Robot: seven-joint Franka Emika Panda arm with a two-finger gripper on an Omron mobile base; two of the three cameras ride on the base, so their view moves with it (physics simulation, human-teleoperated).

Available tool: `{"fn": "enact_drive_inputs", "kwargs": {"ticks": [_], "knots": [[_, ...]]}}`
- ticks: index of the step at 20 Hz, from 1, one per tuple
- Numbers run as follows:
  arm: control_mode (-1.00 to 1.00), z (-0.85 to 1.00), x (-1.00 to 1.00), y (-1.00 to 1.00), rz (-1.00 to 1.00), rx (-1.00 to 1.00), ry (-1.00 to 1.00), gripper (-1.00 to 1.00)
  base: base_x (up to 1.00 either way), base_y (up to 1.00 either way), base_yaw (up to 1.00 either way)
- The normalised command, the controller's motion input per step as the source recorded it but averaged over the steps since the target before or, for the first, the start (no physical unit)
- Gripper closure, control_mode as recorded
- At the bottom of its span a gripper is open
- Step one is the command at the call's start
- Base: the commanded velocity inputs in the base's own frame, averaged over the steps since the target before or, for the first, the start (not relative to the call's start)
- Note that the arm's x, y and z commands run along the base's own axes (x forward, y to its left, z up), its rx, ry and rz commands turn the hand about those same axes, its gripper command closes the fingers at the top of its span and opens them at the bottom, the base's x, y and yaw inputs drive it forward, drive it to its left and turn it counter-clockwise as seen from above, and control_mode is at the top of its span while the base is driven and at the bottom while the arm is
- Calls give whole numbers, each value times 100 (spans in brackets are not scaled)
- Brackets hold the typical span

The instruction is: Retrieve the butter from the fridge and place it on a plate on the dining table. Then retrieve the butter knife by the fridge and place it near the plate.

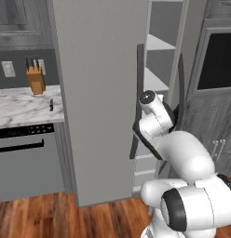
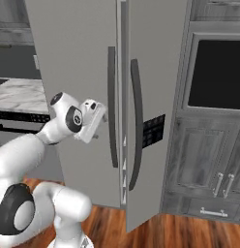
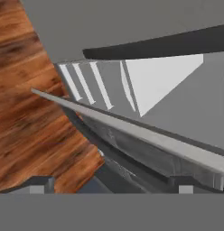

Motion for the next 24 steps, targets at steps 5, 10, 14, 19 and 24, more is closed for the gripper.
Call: {"fn": "enact_drive_inputs", "kwargs": {"ticks": [5, 10, 14, 19, 24], "knots": [[-100, 0, 97, -45, -1, -8, 47, -100, 0, 0, 0], [-100, 0, 63, -78, -3, 0, 26, -100, 0, 0, 0], [-100, -1, 41, -93, -3, 2, 5, -100, 0, 0, 0], [-100, 0, -8, -100, -11, 2, 0, -100, 0, 0, 0], [-100, 0, -46, -100, -14, 1, -10, -100, 0, 0, 0]]}}
